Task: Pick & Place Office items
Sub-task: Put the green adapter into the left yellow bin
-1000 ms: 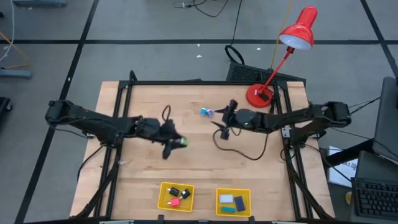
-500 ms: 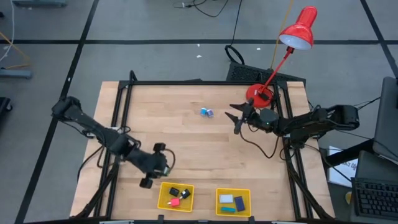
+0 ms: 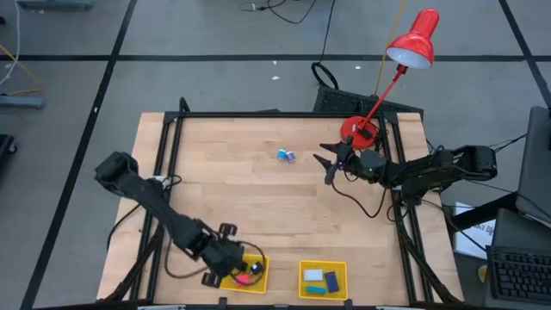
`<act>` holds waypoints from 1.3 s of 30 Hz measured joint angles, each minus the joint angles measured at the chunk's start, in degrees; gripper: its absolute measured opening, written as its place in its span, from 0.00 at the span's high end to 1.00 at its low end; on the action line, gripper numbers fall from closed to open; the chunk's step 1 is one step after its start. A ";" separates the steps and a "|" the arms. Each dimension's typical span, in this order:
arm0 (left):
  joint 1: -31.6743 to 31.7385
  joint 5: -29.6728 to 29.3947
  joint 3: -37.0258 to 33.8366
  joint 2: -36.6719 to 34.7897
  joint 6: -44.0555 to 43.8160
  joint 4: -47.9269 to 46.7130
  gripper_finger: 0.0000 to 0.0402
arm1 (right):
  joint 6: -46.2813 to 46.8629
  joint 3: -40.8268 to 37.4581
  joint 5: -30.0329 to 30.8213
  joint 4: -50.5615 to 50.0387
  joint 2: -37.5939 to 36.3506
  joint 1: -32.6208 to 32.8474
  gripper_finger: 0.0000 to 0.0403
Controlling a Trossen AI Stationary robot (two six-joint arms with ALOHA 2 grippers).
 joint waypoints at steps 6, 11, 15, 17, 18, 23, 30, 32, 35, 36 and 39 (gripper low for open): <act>-1.43 -1.42 2.62 5.92 0.06 -1.45 0.67 | 2.20 0.00 0.00 0.28 0.00 0.02 0.52; -2.27 -1.46 2.83 9.18 0.07 -1.44 0.67 | 3.34 0.00 -0.01 0.24 0.00 0.16 0.52; -3.03 -1.05 2.85 10.16 0.11 -1.38 0.67 | 3.23 0.00 -0.02 0.26 0.00 0.50 0.52; -3.06 -0.37 2.85 10.24 0.28 -1.53 0.67 | 3.23 0.00 -0.12 0.24 0.00 0.55 0.52; -3.14 0.03 2.85 10.24 0.48 -1.48 0.67 | 3.21 0.00 -0.09 0.26 0.00 0.52 0.52; -2.97 0.35 2.85 10.24 0.65 -1.49 0.67 | 3.10 0.00 -0.07 0.24 0.00 0.52 0.53; -2.73 1.62 2.85 12.93 1.76 -0.98 0.67 | 3.08 0.00 -0.07 0.24 0.00 0.52 0.53; -2.71 1.71 2.85 13.76 1.51 -0.91 0.67 | 3.10 0.00 -0.06 0.24 0.00 0.52 0.53; -2.56 1.57 2.85 13.94 0.96 -0.87 0.64 | 3.10 0.00 -0.04 0.22 0.00 0.52 0.54; -2.50 1.56 2.85 13.98 0.11 -0.85 0.61 | 3.07 0.00 -0.04 0.22 0.00 0.52 0.54; -2.10 1.60 2.85 13.98 -3.71 -0.85 0.52 | 3.07 0.00 -0.04 0.22 0.00 0.52 0.54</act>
